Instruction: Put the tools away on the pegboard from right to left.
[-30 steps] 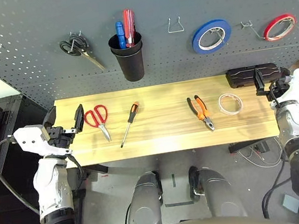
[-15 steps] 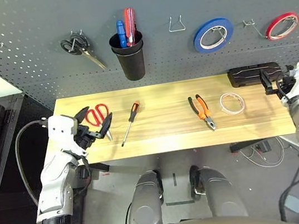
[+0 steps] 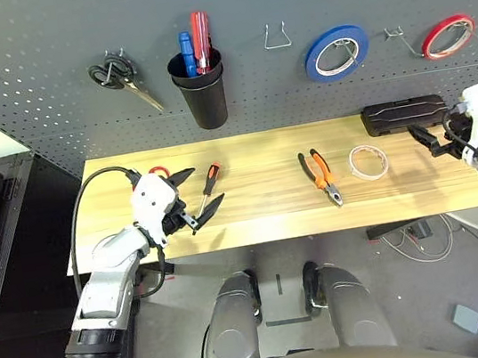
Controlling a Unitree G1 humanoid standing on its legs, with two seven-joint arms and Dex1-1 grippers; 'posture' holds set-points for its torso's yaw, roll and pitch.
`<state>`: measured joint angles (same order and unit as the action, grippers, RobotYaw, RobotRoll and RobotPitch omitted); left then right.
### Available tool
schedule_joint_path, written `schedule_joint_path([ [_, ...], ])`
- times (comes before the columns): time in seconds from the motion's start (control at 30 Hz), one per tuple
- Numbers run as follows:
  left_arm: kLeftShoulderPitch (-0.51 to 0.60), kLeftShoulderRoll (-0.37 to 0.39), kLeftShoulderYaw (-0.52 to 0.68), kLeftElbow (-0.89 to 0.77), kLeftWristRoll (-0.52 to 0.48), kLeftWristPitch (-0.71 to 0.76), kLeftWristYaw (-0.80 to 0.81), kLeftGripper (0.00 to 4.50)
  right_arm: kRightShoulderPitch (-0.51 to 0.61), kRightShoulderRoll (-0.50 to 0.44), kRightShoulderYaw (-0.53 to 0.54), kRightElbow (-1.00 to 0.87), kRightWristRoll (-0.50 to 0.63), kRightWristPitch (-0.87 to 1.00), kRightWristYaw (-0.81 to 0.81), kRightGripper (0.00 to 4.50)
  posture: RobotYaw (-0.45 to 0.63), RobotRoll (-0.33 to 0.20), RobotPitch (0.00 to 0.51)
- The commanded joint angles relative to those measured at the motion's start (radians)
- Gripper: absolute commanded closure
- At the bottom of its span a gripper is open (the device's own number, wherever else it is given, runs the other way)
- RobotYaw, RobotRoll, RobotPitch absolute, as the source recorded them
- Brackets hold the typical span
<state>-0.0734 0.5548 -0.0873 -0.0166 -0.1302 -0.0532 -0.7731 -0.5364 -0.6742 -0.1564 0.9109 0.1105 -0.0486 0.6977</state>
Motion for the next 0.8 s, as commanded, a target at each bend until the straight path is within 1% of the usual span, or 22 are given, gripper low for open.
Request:
schedule_joint_path([
  [0.03, 0.004, 0.022, -0.039, 0.029, 0.05, -0.015, -0.026, 0.02, -0.011, -0.03, 0.062, 0.016, -0.058, 0.023, 0.053, 0.0, 0.15, 0.0, 0.24],
  [0.2, -0.002, 0.035, -0.049, 0.049, 0.077, -0.015, -0.03, 0.02, -0.052, -0.024, 0.11, 0.063, -0.089, 0.053, 0.128, 0.0, 0.15, 0.0, 0.25],
  [0.37, -0.003, 0.04, -0.053, 0.052, 0.087, -0.02, -0.032, 0.02, -0.109, -0.003, 0.182, 0.143, -0.154, 0.061, 0.165, 0.0, 0.15, 0.0, 0.267],
  [0.57, 0.015, 0.049, -0.052, 0.028, 0.086, -0.007, -0.033, 0.02, -0.174, 0.043, 0.243, 0.241, -0.214, 0.041, 0.173, 0.0, 0.17, 0.0, 0.29],
  [0.8, 0.059, 0.063, -0.043, -0.025, 0.081, 0.019, -0.026, 0.02, -0.213, 0.097, 0.289, 0.318, -0.277, 0.026, 0.147, 0.0, 0.2, 0.0, 0.318],
])
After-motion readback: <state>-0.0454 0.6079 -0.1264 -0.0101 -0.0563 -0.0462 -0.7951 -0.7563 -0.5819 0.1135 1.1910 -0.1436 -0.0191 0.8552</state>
